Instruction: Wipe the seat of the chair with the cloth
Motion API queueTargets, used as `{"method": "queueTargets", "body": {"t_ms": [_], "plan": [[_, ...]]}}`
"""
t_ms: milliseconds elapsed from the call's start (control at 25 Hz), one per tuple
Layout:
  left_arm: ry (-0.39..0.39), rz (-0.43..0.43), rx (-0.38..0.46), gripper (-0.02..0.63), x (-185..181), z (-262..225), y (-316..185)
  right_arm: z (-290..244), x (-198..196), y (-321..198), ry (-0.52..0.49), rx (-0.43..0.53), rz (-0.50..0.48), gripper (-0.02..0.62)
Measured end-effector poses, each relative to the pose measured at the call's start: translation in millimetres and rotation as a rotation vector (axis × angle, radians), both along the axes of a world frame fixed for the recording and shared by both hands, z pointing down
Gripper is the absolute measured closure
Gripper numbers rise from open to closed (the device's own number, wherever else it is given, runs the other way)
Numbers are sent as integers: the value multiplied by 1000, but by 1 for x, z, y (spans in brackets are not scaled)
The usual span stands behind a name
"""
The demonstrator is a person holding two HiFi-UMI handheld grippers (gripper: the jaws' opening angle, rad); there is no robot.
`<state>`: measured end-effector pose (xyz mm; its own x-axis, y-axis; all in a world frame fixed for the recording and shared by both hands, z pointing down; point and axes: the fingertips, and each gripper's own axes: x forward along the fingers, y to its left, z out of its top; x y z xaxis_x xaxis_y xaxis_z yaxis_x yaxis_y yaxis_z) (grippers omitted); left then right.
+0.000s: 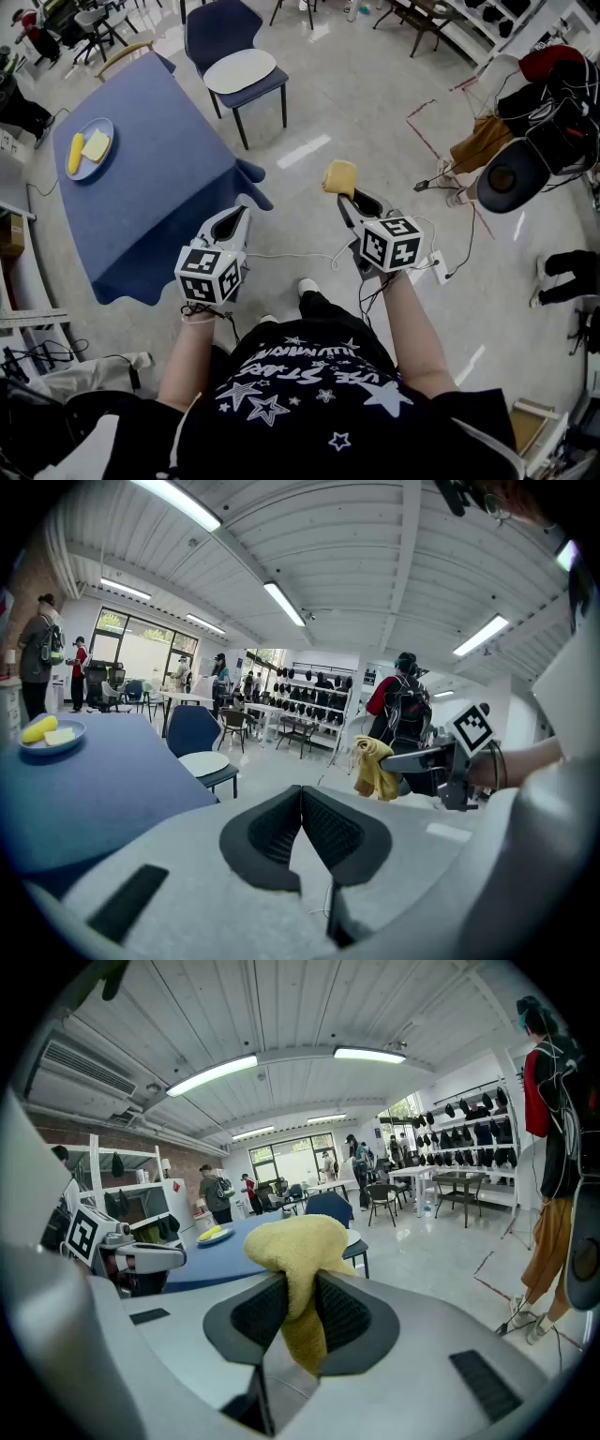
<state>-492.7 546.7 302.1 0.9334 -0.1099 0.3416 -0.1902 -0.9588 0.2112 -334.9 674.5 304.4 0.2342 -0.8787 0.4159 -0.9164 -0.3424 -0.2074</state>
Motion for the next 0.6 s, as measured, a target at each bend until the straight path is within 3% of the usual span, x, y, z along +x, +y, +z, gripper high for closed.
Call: {"method": "queueTargets", "body": {"t_ms": [320, 600], "plan": [[-20, 27, 0, 586, -1, 9, 24, 7, -6, 19, -24, 0, 2, 503], [-90, 27, -61, 586, 8, 37, 42, 30, 6, 34, -70, -29, 3, 503]]}}
